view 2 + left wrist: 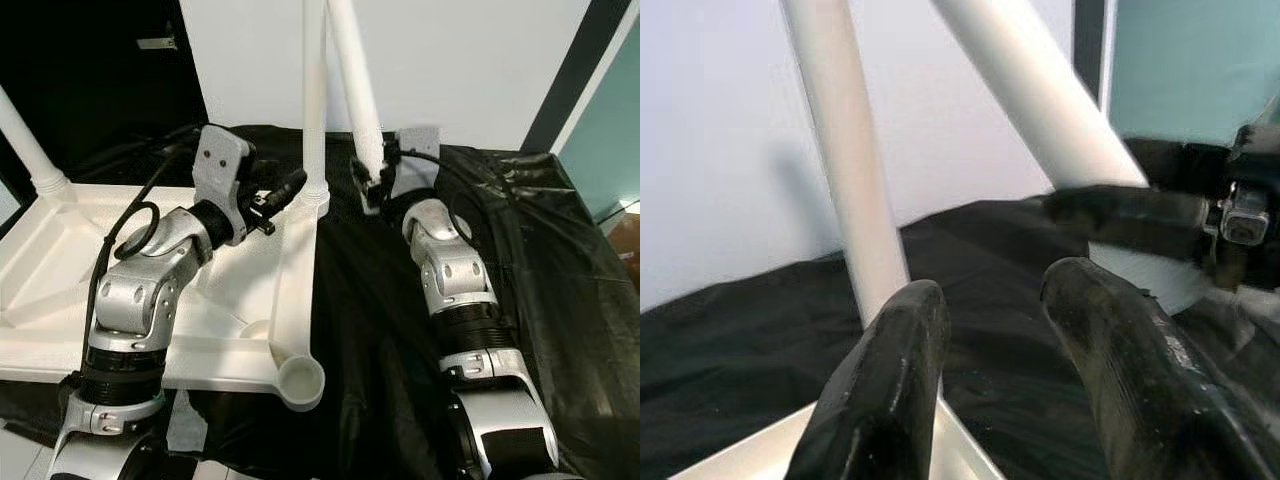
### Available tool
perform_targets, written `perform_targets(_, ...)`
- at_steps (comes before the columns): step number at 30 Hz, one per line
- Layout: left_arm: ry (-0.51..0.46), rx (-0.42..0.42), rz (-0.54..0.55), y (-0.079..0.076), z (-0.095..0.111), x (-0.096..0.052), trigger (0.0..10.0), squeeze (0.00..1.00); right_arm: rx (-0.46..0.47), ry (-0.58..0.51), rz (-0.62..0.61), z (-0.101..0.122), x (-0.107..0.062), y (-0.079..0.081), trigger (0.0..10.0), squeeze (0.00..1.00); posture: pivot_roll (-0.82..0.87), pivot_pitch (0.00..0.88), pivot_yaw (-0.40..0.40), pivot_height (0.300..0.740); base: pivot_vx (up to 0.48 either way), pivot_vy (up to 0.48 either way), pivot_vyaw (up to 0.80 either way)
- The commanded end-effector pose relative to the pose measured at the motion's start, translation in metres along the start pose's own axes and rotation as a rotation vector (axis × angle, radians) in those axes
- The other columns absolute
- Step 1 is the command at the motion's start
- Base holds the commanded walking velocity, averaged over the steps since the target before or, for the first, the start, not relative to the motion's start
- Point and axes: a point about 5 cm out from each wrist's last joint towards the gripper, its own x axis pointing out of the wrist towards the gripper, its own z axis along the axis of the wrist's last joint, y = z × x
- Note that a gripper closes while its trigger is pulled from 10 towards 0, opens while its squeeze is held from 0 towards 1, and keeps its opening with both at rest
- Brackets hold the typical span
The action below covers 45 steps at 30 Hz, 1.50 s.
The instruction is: Building children table
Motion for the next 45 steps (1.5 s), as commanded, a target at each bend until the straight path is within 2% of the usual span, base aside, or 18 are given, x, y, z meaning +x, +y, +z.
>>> perform_targets(1,-0.021,-0.012,0.086,0.010,0.003,0.006,10.0,0.00,-0.044,-0.141,0.016,0.022,-0.001,0.011,10.0,0.00,-0.06,0.000,0.010,0.740,0.000,0.000,0.00)
perform_targets(2,-0.021,-0.012,0.086,0.010,0.003,0.006,10.0,0.00,-0.044,-0.141,0.016,0.022,-0.001,0.011,10.0,0.00,-0.06,0.000,0.010,0.740,0.000,0.000,0.00)
perform_targets(7,-0.087,-0.008,0.127,0.024,0.011,0.014,10.0,0.00,-0.058,-0.314,0.011,0.043,-0.012,0.018,10.0,0.00,-0.07,0.000,0.029,0.740,0.000,0.000,0.00)
perform_targets(13,-0.138,0.039,0.150,0.030,0.016,0.016,10.0,0.00,-0.025,-0.365,0.031,0.046,-0.016,0.022,10.0,0.00,-0.07,0.000,0.033,0.740,0.000,0.000,0.00)
perform_targets(16,-0.201,-0.027,0.129,0.038,0.019,0.011,10.0,0.00,0.022,-0.372,0.078,0.040,-0.022,0.023,10.0,0.00,-0.07,0.000,0.031,0.740,0.000,0.000,0.00)
perform_targets(20,-0.220,-0.043,0.114,0.039,0.020,0.010,10.0,0.00,0.032,-0.368,0.084,0.038,-0.023,0.024,10.0,0.00,-0.07,0.000,0.031,0.740,0.000,0.000,0.00)
perform_targets(22,-0.305,-0.109,0.007,0.037,0.023,0.001,10.0,0.00,0.047,-0.332,0.110,0.024,-0.030,0.029,10.0,0.00,-0.05,0.000,0.022,0.740,0.000,0.000,0.00)
perform_targets(23,-0.305,-0.109,0.007,0.037,0.023,0.001,10.0,0.00,0.047,-0.332,0.110,0.024,-0.030,0.029,10.0,0.00,-0.05,0.000,0.022,0.740,0.000,0.000,0.00)
perform_targets(24,-0.334,-0.150,-0.065,0.034,0.024,-0.004,10.0,0.00,0.066,-0.314,0.127,0.017,-0.034,0.032,10.0,0.00,-0.05,0.000,0.021,0.740,0.000,0.000,0.00)
perform_targets(28,-0.351,-0.162,-0.096,0.031,0.024,-0.006,10.0,0.00,0.072,-0.305,0.137,0.014,-0.036,0.034,10.0,0.00,-0.05,0.000,0.021,0.740,0.000,0.000,0.00)
perform_targets(29,-0.358,-0.178,-0.130,0.028,0.023,-0.009,10.0,0.18,0.079,-0.296,0.145,0.011,-0.038,0.036,10.0,0.00,-0.04,0.000,0.022,0.740,0.000,0.000,0.00)
perform_targets(30,-0.370,-0.217,-0.173,0.024,0.023,-0.012,10.0,0.60,0.082,-0.284,0.153,0.006,-0.041,0.039,10.0,0.00,-0.04,0.000,0.020,0.740,0.000,0.000,0.00)
perform_targets(31,-0.370,-0.217,-0.173,0.024,0.023,-0.012,10.0,0.60,0.082,-0.284,0.153,0.006,-0.041,0.039,10.0,0.00,-0.04,0.000,0.020,0.740,0.000,0.000,0.00)
perform_targets(32,-0.390,-0.280,-0.238,0.019,0.023,-0.017,10.0,1.00,0.087,-0.264,0.171,-0.001,-0.045,0.043,10.0,0.00,-0.04,0.000,0.021,0.740,0.000,0.000,0.00)
perform_targets(39,-0.393,-0.333,-0.304,0.016,0.022,-0.021,10.0,1.00,0.094,-0.247,0.194,-0.007,-0.048,0.048,10.0,0.00,-0.04,0.000,0.022,0.740,0.000,0.000,0.00)
perform_targets(41,-0.405,-0.374,-0.374,0.013,0.025,-0.026,10.0,1.00,0.085,-0.224,0.241,-0.013,-0.051,0.056,10.0,0.00,-0.03,0.000,0.026,0.740,0.000,0.000,0.00)
perform_targets(44,-0.408,-0.392,-0.400,0.011,0.027,-0.028,10.0,1.00,0.079,-0.212,0.266,-0.016,-0.053,0.060,10.0,0.00,-0.03,0.000,0.026,0.740,0.000,0.000,0.00)
perform_targets(45,-0.404,-0.419,-0.425,0.011,0.029,-0.029,10.0,0.90,0.064,-0.200,0.305,-0.018,-0.055,0.066,10.0,0.00,-0.04,0.000,0.030,0.740,0.000,0.000,0.00)
